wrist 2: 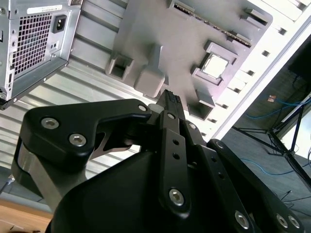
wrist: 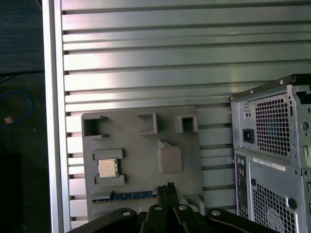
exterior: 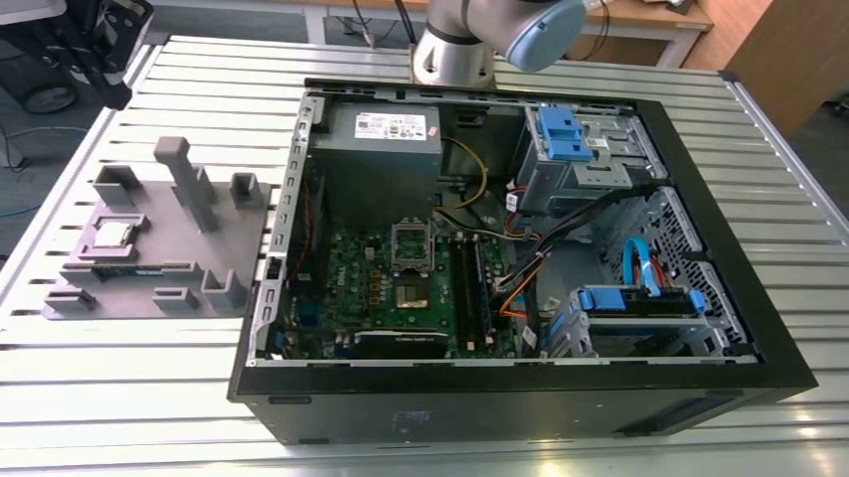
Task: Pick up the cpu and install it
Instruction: 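Reach for the cpu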
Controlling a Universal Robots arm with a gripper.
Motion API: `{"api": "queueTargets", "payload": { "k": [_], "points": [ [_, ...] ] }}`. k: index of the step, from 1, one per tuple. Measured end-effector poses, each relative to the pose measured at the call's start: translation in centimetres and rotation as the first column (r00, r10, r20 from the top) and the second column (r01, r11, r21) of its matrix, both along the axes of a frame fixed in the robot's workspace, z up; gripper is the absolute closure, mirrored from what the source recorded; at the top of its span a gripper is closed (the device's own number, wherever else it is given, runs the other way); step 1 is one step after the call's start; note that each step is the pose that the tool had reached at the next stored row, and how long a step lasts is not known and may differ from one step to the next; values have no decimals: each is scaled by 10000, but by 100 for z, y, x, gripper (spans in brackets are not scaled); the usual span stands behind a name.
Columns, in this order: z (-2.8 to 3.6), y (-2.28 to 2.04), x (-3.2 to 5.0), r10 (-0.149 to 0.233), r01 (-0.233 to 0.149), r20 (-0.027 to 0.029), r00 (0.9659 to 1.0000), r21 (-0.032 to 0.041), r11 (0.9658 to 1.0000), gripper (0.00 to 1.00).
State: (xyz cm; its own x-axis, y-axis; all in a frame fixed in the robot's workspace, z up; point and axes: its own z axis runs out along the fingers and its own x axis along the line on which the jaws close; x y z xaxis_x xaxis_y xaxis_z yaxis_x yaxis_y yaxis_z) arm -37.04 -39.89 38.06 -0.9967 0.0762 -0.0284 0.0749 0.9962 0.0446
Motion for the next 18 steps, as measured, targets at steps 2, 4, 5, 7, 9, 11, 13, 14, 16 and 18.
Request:
{"api": "queueTargets", "payload": {
  "k": [2,4,5,7,9,11,13,14,16,18],
  "points": [
    [-6,0,-28,-1,1,1,10000,1,10000,89],
    [-12,0,-58,0,0,0,10000,0,10000,89],
    [-15,0,-72,0,0,0,10000,0,10000,89],
    [-24,0,-102,0,0,1,10000,0,10000,89],
    [-33,0,-133,0,0,1,10000,0,10000,89],
    [-43,0,-161,0,0,1,10000,0,10000,89],
    [-57,0,-189,1,-1,1,10000,0,10000,89],
    [-64,0,-203,1,-1,1,10000,0,10000,89],
    [-86,0,-221,0,0,3,10000,2,10000,89],
    [-108,0,-230,1,-1,-5,10000,0,10000,89]
  ]
}}
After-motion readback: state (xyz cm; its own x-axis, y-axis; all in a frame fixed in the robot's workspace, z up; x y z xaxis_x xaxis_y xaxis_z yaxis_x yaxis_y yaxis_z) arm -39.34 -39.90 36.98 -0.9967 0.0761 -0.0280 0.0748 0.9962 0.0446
